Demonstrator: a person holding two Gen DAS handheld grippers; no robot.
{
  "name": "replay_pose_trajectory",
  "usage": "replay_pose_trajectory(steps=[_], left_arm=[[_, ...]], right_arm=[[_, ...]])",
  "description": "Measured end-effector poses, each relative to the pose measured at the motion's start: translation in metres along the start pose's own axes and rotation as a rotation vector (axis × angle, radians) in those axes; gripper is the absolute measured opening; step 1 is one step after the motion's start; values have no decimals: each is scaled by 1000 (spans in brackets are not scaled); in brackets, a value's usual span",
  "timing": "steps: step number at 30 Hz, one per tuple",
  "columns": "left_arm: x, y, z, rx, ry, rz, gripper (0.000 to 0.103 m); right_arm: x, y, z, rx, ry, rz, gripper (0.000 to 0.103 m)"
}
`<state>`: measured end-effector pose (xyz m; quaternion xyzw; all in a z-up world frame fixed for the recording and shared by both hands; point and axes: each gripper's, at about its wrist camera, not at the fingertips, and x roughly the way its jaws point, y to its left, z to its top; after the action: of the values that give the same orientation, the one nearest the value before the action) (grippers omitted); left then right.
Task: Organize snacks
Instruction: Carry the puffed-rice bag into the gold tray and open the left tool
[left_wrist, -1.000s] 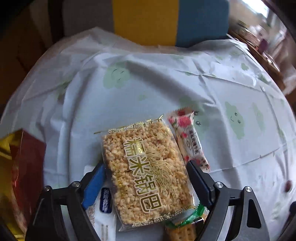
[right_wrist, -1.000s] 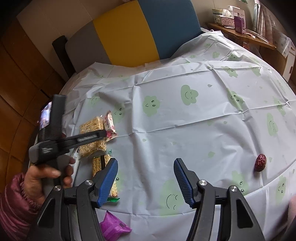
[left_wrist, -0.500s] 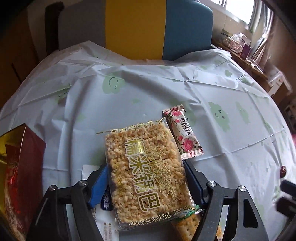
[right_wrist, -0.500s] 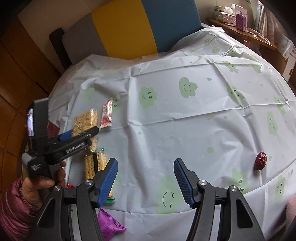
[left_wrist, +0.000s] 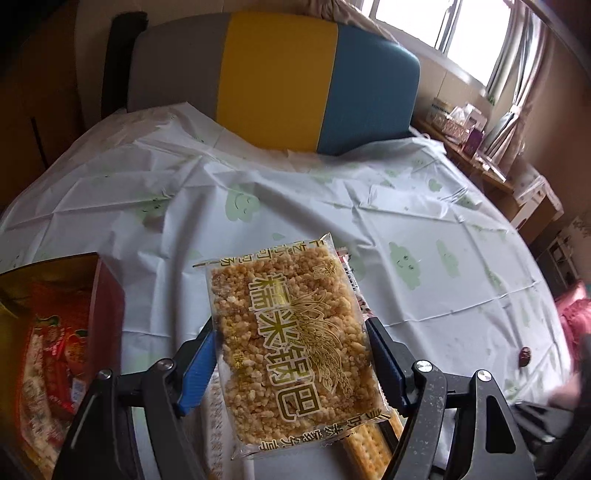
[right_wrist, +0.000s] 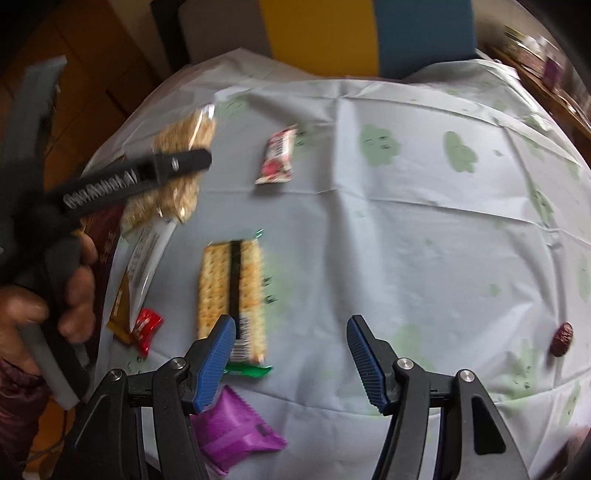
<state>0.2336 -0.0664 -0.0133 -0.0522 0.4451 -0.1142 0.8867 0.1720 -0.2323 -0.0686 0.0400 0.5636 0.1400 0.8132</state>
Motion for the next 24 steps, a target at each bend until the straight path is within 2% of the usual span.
replay_pose_trajectory(steps=[6, 8, 17, 24], left_arm=[[-30, 15, -6, -25, -33, -4, 76], [-39, 25, -9, -47, -40, -5, 76], [-74, 65, -28, -109, -79, 22, 76], [-97, 107, -45, -174, -98, 43, 76]], right_arm=[[12, 14, -5, -23, 24, 39, 64], [14, 16, -6, -37, 23, 18, 64], [22, -5, -15, 76, 62, 46, 71], [8, -8, -23, 105, 31, -9, 71]])
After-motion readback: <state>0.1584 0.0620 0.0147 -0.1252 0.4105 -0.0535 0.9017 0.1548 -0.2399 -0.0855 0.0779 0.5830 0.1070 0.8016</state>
